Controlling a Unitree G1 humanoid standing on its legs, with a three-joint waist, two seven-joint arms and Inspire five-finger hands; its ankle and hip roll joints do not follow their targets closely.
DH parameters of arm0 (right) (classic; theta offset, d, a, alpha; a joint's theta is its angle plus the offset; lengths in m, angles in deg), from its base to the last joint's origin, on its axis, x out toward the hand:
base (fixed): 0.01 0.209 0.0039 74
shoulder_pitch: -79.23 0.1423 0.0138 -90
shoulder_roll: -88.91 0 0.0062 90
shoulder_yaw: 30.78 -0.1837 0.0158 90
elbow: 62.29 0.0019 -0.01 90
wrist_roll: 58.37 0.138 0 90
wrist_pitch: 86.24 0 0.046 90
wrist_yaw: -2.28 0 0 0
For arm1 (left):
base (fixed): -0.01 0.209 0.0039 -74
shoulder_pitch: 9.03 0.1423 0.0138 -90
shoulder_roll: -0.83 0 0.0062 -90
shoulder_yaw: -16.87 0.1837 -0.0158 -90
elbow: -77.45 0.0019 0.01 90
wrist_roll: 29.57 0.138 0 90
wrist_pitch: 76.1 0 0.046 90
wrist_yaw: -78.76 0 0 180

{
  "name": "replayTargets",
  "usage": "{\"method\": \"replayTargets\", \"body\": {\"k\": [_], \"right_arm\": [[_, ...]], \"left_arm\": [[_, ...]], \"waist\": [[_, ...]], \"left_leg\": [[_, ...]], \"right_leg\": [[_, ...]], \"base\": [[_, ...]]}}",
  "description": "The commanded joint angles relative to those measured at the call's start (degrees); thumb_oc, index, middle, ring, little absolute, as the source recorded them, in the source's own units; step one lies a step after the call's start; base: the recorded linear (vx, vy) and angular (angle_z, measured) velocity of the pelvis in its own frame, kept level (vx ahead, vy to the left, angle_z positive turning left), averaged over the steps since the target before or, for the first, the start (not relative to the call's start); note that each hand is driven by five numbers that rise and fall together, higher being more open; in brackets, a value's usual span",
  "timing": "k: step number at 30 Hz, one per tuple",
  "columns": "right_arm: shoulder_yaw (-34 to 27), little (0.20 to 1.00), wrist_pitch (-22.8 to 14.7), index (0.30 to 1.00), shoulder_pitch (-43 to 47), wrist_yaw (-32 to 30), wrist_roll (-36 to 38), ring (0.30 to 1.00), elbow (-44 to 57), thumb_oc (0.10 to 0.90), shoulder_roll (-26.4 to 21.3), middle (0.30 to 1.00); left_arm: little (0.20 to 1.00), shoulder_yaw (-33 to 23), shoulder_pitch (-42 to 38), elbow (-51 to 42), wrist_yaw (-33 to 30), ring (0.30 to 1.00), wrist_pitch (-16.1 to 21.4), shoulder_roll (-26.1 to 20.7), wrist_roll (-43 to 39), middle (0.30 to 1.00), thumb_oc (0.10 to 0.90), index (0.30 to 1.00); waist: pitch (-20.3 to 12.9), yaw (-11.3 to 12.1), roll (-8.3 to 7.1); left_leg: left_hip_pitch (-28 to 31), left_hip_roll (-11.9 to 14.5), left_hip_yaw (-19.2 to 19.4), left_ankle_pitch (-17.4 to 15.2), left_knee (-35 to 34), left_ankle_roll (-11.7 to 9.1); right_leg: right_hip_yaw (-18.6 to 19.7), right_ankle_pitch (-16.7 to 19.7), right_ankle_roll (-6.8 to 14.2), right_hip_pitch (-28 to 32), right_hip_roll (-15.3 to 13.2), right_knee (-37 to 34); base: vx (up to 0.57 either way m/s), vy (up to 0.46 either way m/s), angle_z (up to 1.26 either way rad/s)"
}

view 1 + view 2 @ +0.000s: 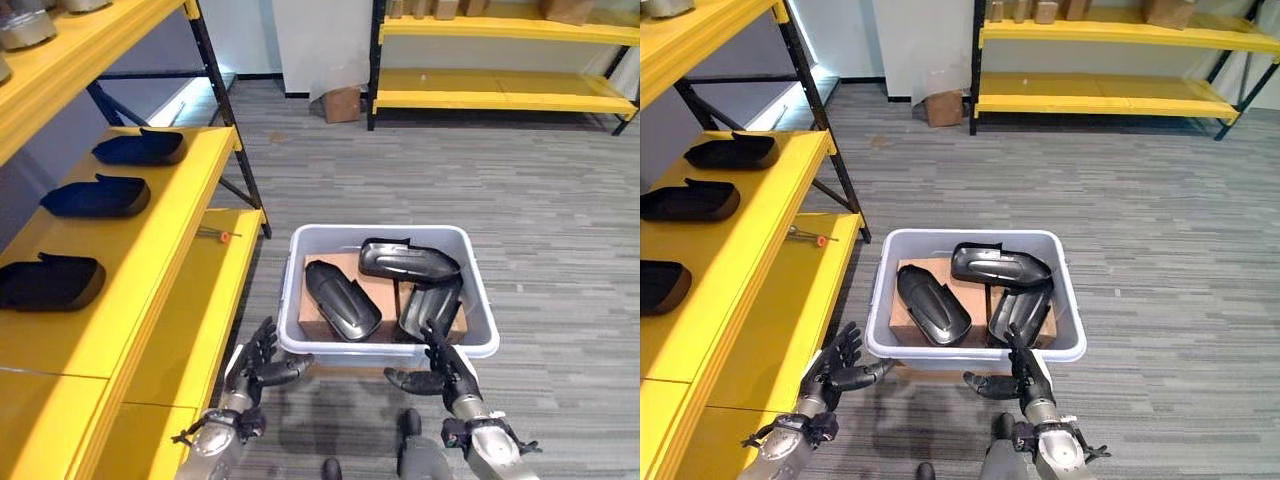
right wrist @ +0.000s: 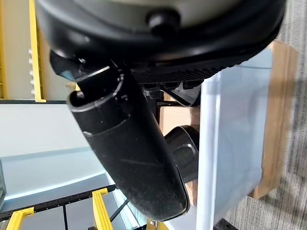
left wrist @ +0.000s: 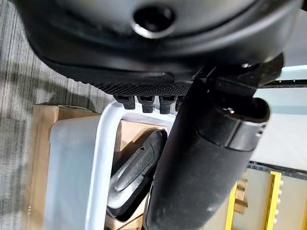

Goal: Move parts from the plastic box to the shelf.

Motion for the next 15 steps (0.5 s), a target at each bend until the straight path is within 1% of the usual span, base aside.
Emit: {"method": "replayTargets", "body": {"k": [1, 3, 4, 5, 6, 7, 12, 15], "right_arm": [[-1.51, 1.000, -4.87, 1.000, 3.70, 0.39, -0.39, 1.000, 6.78, 0.900, -1.87, 1.000], [-1.76, 1.000, -5.03, 1.000, 3.33, 0.63, -0.26, 1.000, 7.26, 0.900, -2.59, 1.000], [-1.75, 1.000, -5.03, 1.000, 3.31, 0.63, -0.25, 1.000, 7.28, 0.900, -2.60, 1.000], [-1.82, 1.000, -5.20, 1.000, 3.32, 0.68, -0.26, 1.000, 7.65, 0.900, -2.97, 1.000], [-2.16, 1.000, -5.45, 1.000, 3.25, 0.55, -0.20, 1.000, 7.87, 0.900, -3.55, 1.000], [-2.16, 1.000, -5.44, 1.000, 3.23, 0.55, -0.20, 1.000, 7.89, 0.900, -3.57, 1.000], [-2.59, 1.000, -6.10, 1.000, 3.76, 0.75, -0.07, 1.000, 9.08, 0.900, -4.89, 1.000], [-3.02, 1.000, -6.59, 1.000, 4.91, 0.42, -0.49, 1.000, 10.16, 0.900, -5.72, 1.000]], "left_arm": [[1.000, -2.48, -2.32, -4.63, 2.13, 1.000, 5.50, -0.67, 1.15, 1.000, 0.900, 1.000], [1.000, -2.92, -1.21, -4.63, 2.35, 1.000, 5.39, -0.41, 0.96, 1.000, 0.900, 1.000], [1.000, -2.92, -1.19, -4.64, 2.35, 1.000, 5.39, -0.40, 0.96, 1.000, 0.900, 1.000], [1.000, -3.16, -0.90, -4.73, 2.32, 1.000, 5.37, -0.45, 0.89, 1.000, 0.900, 1.000], [1.000, -3.28, -0.52, -4.69, 2.58, 1.000, 5.27, -0.26, 0.54, 1.000, 0.900, 1.000], [1.000, -3.28, -0.51, -4.69, 2.58, 1.000, 5.27, -0.25, 0.54, 1.000, 0.900, 1.000], [1.000, -3.23, 0.26, -4.77, 3.29, 1.000, 4.93, 0.17, 0.59, 1.000, 0.900, 1.000], [1.000, -3.29, 0.53, -4.81, 3.69, 1.000, 4.80, 0.24, 0.55, 1.000, 0.900, 1.000]], "waist": [[-2.01, -0.08, -0.24], [-3.53, 0.62, -0.50], [-3.52, 0.56, -0.47], [-3.69, 0.74, -0.48], [-3.94, 0.78, -0.54], [-3.91, 0.76, -0.51], [-3.83, 0.57, -0.25], [-3.73, 0.65, 0.03]], "left_leg": [[-1.99, 6.37, 2.53, 0.17, -0.02, -2.74], [-2.21, 7.79, 2.83, 0.69, -0.31, -4.18], [-2.18, 7.82, 2.76, 0.69, -0.33, -4.20], [-2.10, 8.47, 2.97, 0.88, -0.34, -4.64], [-2.15, 9.32, 3.01, 1.31, -0.38, -5.25], [-2.10, 9.35, 2.99, 1.32, -0.41, -5.27], [-1.78, 11.64, 3.46, 2.76, -1.42, -7.06], [-2.07, 12.37, 3.84, 3.44, -1.83, -7.71]], "right_leg": [[-3.74, -1.44, 1.95, 4.97, 1.09, -2.20], [-5.67, -3.21, 1.68, 7.94, 2.58, -6.24], [-5.75, -3.18, 1.66, 8.05, 2.61, -6.34], [-6.62, -3.57, 1.49, 8.71, 3.01, -7.02], [-6.91, -4.25, 0.91, 9.59, 3.96, -8.06], [-6.94, -4.22, 0.89, 9.67, 4.00, -8.13], [-7.88, -5.02, -0.20, 11.54, 5.78, -11.12], [-8.21, -5.41, -0.53, 11.46, 6.33, -11.50]], "base": [[0.12, -0.197, 0.05], [0.09, -0.205, 0.00], [0.06, -0.192, 0.11], [0.04, -0.195, 0.09], [0.04, -0.195, 0.06], [0.04, -0.187, 0.04], [0.02, -0.153, -0.02], [0.01, -0.108, -0.04]]}}
